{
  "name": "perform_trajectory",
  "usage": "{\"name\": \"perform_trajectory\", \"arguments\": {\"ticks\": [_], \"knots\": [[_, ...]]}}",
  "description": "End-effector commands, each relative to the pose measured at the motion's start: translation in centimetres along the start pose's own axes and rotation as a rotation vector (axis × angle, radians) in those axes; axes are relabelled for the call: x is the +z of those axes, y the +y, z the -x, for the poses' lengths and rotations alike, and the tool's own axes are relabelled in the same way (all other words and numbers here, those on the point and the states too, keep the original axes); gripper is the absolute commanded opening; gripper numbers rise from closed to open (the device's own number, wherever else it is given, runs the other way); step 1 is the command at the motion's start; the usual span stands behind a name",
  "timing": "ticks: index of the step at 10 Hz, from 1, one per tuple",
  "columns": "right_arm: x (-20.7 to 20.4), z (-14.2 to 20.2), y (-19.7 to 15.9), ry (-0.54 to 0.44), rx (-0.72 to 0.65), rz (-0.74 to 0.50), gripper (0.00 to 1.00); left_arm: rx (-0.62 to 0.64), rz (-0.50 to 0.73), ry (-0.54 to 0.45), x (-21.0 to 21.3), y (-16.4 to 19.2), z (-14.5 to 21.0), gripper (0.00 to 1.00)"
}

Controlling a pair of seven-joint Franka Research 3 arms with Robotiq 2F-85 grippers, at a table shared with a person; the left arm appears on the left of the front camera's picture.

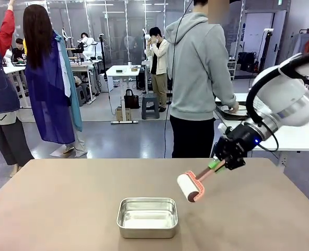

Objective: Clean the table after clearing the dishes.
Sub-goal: When the right (or left) Handle tray is removed, use the right hand (or left hand) to clean the right (or left) side of the table with the Lint Roller.

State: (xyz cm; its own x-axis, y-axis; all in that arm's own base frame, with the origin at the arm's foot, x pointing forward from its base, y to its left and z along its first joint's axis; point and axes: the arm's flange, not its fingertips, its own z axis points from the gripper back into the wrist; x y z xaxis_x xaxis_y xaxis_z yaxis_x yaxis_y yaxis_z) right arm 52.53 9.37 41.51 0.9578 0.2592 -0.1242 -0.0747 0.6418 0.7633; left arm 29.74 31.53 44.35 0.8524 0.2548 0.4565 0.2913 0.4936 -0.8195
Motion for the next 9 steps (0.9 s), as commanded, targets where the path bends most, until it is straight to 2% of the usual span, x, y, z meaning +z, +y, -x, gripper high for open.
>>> {"name": "perform_trajectory", "arguments": {"ticks": [1,6,7,9], "knots": [[1.5,-3.4,2.5,0.049,0.005,0.031,0.19,-0.007,-0.007,0.011,0.3,-0.4,0.1,1.0],[1.4,-3.5,2.6,0.031,0.027,0.019,0.21,-0.007,-0.007,0.011,0.3,-0.4,0.1,1.0],[0.8,-3.9,2.3,-0.053,-0.003,0.056,0.21,-0.007,-0.007,0.011,0.3,-0.4,0.1,1.0],[-1.4,-3.6,0.7,-0.115,-0.05,0.067,0.21,-0.007,-0.007,0.011,0.3,-0.4,0.1,1.0]]}}
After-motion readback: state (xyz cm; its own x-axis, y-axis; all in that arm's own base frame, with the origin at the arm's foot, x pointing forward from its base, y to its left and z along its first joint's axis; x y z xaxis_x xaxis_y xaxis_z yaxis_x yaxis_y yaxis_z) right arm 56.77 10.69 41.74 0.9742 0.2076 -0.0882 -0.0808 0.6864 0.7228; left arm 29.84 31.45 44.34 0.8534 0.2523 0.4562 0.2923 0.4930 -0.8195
